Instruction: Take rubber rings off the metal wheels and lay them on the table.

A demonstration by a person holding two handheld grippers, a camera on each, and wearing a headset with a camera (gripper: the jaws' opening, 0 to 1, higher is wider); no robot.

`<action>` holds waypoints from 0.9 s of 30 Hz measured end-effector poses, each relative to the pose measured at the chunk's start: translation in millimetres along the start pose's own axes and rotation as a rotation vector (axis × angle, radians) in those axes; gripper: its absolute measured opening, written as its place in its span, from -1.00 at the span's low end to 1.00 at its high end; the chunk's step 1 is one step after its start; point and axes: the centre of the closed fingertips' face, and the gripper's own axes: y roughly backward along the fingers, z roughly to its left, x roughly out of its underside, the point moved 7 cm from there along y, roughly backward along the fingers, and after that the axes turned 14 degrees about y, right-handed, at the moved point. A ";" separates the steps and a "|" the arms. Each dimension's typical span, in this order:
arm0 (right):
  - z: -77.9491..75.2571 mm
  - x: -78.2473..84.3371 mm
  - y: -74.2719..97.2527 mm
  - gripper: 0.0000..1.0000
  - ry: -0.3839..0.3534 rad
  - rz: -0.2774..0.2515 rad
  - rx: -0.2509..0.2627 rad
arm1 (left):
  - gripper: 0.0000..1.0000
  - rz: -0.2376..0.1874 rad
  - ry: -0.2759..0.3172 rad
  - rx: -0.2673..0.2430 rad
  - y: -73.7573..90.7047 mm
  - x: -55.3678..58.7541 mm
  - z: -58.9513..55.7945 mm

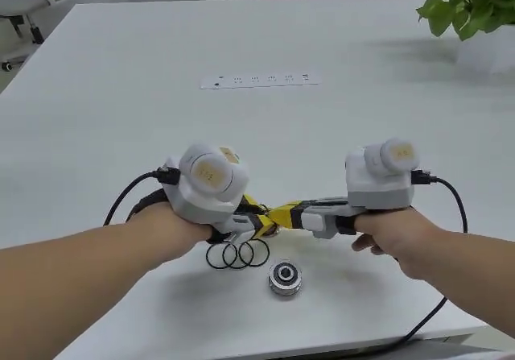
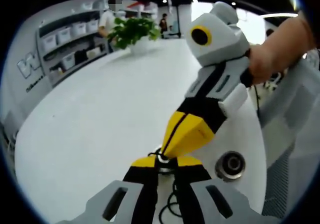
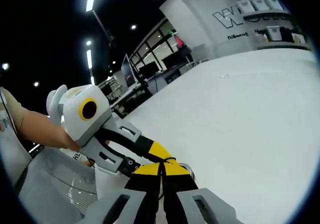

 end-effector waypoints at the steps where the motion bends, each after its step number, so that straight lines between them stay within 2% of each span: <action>1: 0.2 0.1 -0.3 -1.00 0.005 -0.003 0.005 | -0.76 -0.002 0.003 0.000 -0.1 0.0 0.3; 5: 0.1 6.7 4.8 -1.00 -0.008 -0.006 0.021 | -0.76 -0.002 0.006 -0.003 -0.5 -0.9 0.3; 7: -1.3 9.0 5.9 -1.00 0.006 0.014 0.036 | -0.76 -0.002 0.009 -0.002 -0.5 -1.1 0.7; 14: -6.6 15.0 11.3 -1.00 0.001 0.029 0.075 | -0.75 -0.003 0.003 0.000 -1.0 -1.2 0.7; 22: -5.6 14.4 10.2 -1.00 0.001 0.030 0.075 | -0.71 0.002 -0.007 0.002 0.0 -1.8 -0.9; 27: -5.1 13.2 8.6 -1.00 -0.007 0.022 0.064 | -0.61 0.000 -0.026 0.034 7.0 -2.6 -5.3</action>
